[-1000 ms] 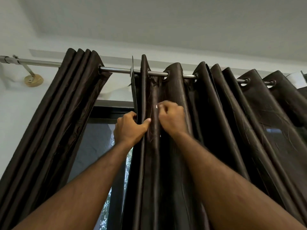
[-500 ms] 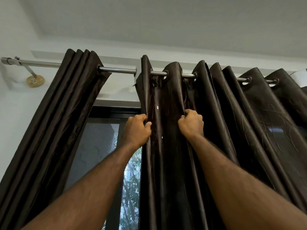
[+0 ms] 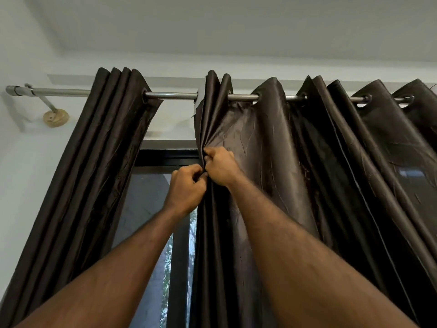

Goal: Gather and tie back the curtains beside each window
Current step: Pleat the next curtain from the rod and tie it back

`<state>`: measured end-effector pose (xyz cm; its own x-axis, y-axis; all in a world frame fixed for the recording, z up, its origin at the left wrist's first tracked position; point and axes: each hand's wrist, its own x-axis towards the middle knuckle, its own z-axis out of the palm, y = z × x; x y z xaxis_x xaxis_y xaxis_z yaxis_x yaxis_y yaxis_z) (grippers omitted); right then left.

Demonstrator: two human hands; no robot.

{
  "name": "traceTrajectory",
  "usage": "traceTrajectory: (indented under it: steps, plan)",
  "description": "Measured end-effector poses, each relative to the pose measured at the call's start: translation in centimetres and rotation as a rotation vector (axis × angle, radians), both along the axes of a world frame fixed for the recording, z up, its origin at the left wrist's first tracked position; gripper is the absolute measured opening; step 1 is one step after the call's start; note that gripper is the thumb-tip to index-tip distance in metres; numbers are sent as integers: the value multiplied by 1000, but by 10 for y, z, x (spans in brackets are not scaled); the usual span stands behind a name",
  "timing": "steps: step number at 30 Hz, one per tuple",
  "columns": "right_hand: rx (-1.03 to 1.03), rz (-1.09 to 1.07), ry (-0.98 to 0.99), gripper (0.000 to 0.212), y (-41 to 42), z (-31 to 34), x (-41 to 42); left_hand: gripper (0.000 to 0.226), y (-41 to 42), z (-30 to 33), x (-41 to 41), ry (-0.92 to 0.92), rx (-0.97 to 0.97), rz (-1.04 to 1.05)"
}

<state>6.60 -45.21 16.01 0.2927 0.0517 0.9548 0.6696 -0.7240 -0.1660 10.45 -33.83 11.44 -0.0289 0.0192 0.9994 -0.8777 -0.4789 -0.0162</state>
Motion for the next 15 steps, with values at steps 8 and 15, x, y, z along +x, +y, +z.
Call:
traceTrajectory:
  steps: [8, 15]
  plan:
    - [84, 80, -23, 23, -52, -14, -15, 38, -32, -7, -1, 76, 11, 99]
    - [340, -550, -448, 23, -123, -18, -30, 31, -43, -6, 10, 72, -12, 203]
